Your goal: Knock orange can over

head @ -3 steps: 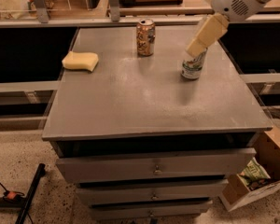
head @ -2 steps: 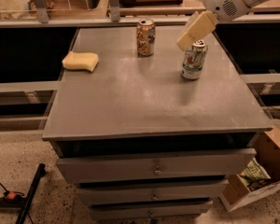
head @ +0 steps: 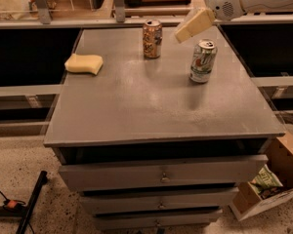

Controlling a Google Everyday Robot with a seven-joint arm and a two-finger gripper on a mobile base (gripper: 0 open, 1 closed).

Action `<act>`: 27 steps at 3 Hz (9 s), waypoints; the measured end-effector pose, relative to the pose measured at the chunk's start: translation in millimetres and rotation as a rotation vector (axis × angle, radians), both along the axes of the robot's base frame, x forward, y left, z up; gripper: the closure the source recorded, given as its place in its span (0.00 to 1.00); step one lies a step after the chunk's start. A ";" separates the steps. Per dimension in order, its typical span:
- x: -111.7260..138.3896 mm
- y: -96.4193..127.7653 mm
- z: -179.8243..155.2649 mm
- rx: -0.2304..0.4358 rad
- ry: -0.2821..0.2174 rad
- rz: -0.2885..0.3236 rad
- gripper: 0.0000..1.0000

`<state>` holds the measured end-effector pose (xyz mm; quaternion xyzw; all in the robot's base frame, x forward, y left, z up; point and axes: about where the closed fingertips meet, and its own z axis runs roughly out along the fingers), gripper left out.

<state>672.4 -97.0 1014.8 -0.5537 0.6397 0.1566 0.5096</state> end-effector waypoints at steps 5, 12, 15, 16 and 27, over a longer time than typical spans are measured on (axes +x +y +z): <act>81.9 10.1 -16.4 0.039 -0.091 0.051 0.00; 131.7 18.7 -81.6 0.164 0.033 0.022 0.00; 142.0 16.0 -99.9 0.193 0.056 -0.003 0.00; 145.9 35.9 -130.1 0.168 0.115 0.032 0.00; 55.7 20.9 -7.6 -0.013 0.081 0.076 1.00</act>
Offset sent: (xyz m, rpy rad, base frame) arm 0.0202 0.0040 0.0027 0.0131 -0.0647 0.0314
